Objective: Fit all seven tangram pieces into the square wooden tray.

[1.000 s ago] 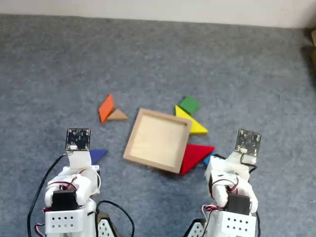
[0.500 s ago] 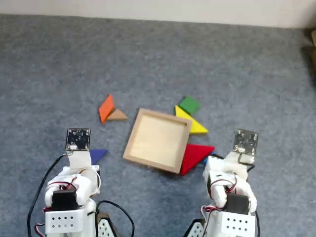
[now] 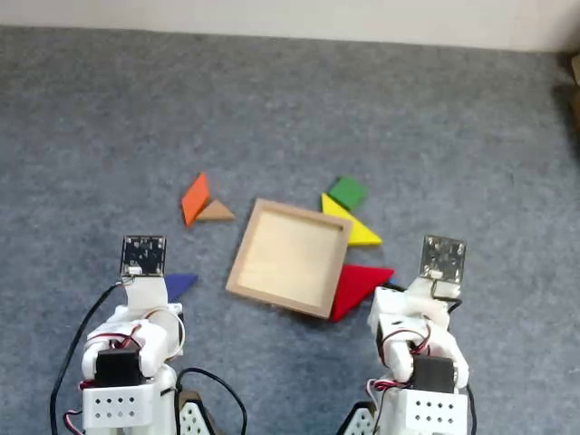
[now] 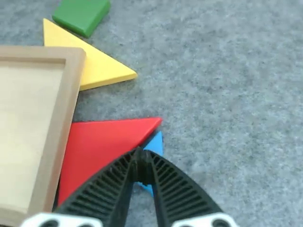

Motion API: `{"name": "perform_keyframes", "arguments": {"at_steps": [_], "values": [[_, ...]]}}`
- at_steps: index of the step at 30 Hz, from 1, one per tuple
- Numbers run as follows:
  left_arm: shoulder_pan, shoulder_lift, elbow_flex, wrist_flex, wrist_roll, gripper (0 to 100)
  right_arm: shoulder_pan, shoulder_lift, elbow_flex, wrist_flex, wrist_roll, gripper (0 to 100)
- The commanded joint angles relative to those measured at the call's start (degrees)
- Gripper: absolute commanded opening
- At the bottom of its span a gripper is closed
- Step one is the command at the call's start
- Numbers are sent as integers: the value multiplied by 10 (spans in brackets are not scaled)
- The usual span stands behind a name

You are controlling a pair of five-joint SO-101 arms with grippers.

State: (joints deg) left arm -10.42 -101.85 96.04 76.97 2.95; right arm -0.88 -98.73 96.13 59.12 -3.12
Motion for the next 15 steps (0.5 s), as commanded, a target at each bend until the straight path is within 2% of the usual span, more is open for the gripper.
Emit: {"name": "perform_keyframes", "arguments": {"at_steps": [1, 9, 15], "values": [[-7, -20, 12, 3, -4, 6, -7, -7, 55, 40, -4, 4], [-7, -20, 12, 3, -4, 6, -5, -7, -62, 73, -1, 4], [-7, -20, 12, 3, -4, 6, -5, 0, -204, 124, -10, 4]]}}
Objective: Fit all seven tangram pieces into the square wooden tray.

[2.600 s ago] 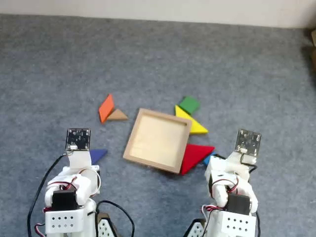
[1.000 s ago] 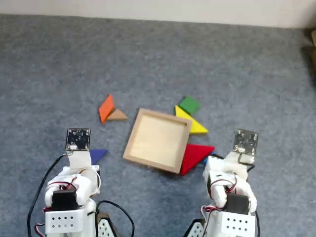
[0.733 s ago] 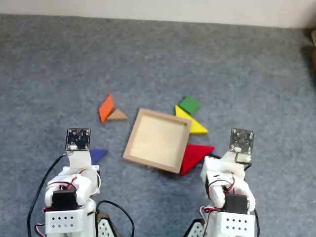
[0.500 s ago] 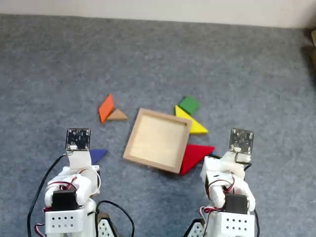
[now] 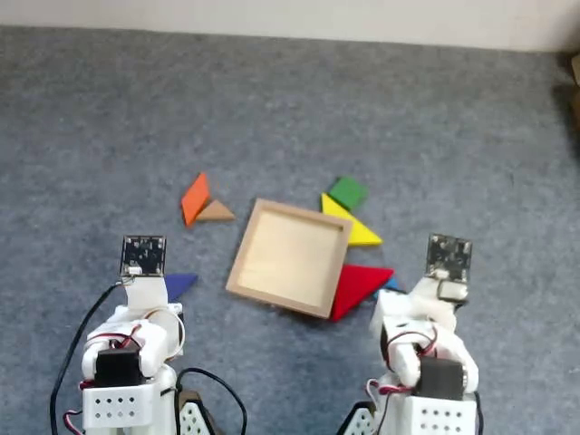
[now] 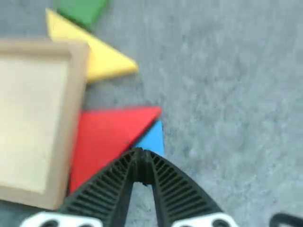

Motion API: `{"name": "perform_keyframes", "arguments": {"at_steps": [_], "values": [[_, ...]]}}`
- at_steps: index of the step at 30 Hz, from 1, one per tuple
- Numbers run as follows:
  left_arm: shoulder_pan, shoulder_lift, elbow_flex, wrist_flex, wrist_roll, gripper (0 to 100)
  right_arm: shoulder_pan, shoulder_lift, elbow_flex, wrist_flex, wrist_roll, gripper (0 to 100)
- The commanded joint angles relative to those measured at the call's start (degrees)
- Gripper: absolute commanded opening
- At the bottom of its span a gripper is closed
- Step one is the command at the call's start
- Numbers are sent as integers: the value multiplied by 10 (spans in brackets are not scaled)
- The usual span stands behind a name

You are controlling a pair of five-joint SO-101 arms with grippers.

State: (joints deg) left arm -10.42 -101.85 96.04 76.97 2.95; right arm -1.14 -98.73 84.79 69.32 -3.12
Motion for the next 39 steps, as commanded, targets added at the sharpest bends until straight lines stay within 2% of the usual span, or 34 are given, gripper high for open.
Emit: {"name": "perform_keyframes", "arguments": {"at_steps": [1, 5, 11, 14, 19, 22, 25, 28, 30, 39], "values": [[-7, -20, 12, 3, -4, 6, -2, 0, -114, 28, -25, 4], [-7, -20, 12, 3, -4, 6, -6, 53, -194, 40, -90, 4], [-7, -20, 12, 3, -4, 6, -24, 313, -327, 71, -91, 4], [-7, -20, 12, 3, -4, 6, -37, 406, -385, 69, -57, 4], [-7, -20, 12, 3, -4, 6, -48, 445, -409, 22, 47, 4], [-7, -20, 12, 3, -4, 6, -105, 463, -409, 14, 80, 4], [-7, -20, 12, 3, -4, 6, -176, 497, -409, 14, 77, 4], [-7, -20, 12, 3, -4, 6, -214, 556, -413, -3, 18, 4], [-7, -20, 12, 3, -4, 6, -213, 604, -415, -31, -11, 4], [-7, -20, 12, 3, -4, 6, -192, 749, -416, -150, -13, 4]]}}
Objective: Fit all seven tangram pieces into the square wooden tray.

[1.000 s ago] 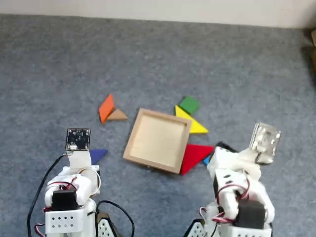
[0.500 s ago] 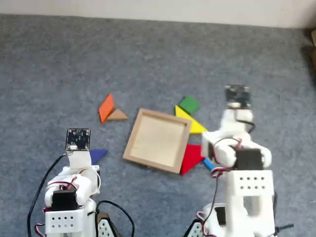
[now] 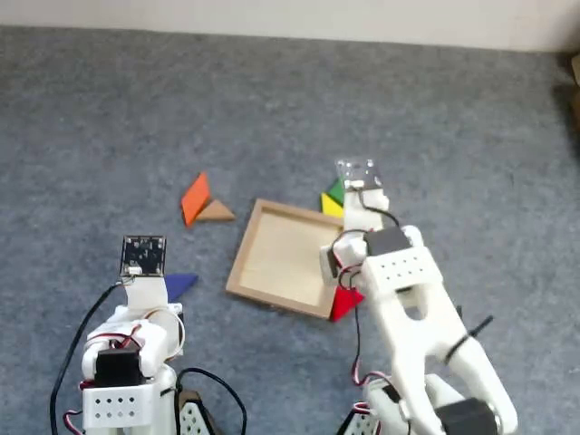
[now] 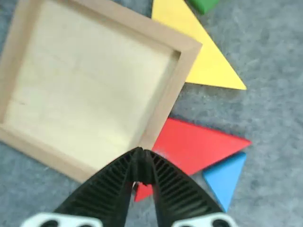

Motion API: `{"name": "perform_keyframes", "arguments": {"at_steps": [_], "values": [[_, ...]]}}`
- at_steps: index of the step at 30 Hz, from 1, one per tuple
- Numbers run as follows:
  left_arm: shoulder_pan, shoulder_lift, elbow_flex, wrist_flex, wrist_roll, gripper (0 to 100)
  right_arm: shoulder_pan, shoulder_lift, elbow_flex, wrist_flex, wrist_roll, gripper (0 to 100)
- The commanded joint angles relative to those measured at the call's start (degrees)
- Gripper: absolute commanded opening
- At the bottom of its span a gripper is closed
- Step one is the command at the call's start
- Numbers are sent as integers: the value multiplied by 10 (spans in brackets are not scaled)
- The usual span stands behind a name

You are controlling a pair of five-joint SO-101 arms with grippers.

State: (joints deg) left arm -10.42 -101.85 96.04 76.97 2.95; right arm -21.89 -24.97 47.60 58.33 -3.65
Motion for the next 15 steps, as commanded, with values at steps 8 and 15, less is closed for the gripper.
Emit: {"name": "perform_keyframes", "arguments": {"at_steps": [8, 15], "values": [[-7, -20, 12, 3, -4, 6, 51, 41, -44, -104, 14, 4], [-7, -20, 12, 3, -4, 6, 51, 43, -44, -131, 55, 4]]}}
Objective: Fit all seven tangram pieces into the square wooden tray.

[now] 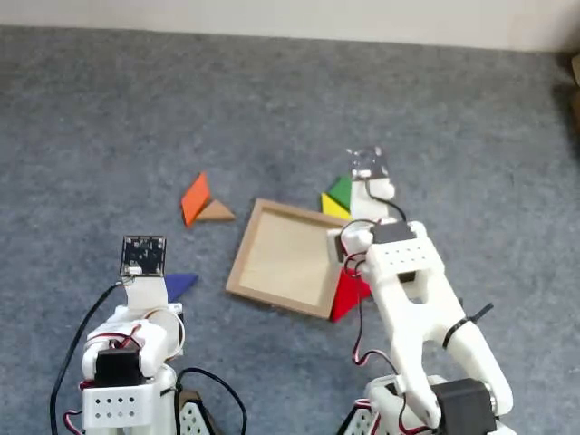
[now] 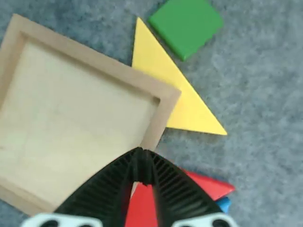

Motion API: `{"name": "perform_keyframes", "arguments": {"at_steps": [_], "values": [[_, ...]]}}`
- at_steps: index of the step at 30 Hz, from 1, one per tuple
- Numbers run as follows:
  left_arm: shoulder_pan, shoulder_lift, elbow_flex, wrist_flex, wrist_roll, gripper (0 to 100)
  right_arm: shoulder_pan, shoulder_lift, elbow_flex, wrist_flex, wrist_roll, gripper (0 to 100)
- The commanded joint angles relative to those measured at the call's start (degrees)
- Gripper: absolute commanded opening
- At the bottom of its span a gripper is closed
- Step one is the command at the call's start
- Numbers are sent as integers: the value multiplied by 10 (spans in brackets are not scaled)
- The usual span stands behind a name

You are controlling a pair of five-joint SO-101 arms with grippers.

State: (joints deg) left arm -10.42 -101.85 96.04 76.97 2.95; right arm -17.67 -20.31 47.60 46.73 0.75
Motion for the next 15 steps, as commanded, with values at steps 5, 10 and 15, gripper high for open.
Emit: {"name": "perform_keyframes", "arguments": {"at_steps": [5, 10, 15], "values": [[-7, -20, 12, 3, -4, 6, 8, 29, -45, -15, 10, 4], [-7, -20, 12, 3, -4, 6, 9, 86, -66, -25, 10, 4], [-7, -20, 12, 3, -4, 6, 0, 126, -92, -25, 10, 4]]}}
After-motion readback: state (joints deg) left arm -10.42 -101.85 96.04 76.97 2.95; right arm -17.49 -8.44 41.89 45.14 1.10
